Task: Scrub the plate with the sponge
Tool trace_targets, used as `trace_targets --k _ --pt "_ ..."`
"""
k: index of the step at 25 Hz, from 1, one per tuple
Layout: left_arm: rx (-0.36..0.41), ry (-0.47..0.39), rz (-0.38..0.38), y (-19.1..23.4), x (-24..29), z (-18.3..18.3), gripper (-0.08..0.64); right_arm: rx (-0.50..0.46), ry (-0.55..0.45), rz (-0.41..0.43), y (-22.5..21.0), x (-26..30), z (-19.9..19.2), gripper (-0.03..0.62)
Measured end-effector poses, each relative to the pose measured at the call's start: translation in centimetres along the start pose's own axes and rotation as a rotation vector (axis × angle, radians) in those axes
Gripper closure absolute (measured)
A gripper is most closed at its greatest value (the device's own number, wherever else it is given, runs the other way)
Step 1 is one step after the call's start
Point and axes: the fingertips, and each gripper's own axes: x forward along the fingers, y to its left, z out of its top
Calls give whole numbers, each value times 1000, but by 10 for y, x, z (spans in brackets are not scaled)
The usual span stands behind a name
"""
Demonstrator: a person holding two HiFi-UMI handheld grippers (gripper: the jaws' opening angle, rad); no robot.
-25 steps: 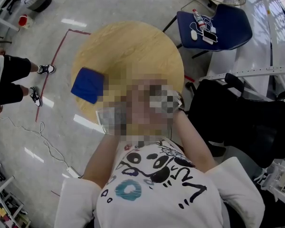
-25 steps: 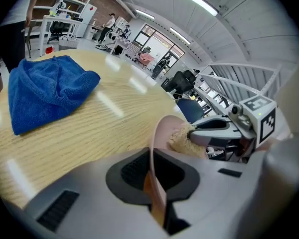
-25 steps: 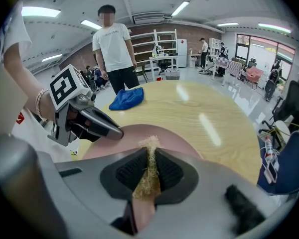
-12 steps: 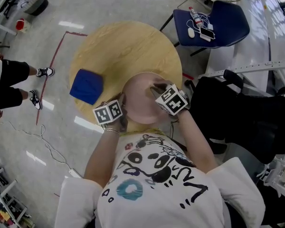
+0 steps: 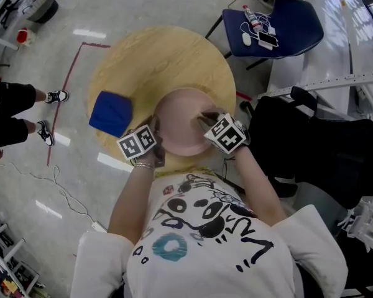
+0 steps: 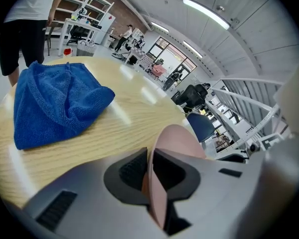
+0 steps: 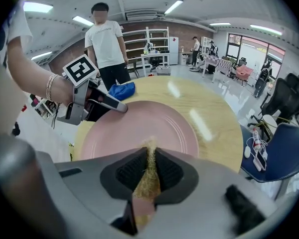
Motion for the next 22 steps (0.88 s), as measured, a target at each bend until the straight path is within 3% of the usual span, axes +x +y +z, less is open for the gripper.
trace_targets --k 22 --pt "-78 -10 -16 1 -1 -3 511 -1 -4 115 71 2 -8 529"
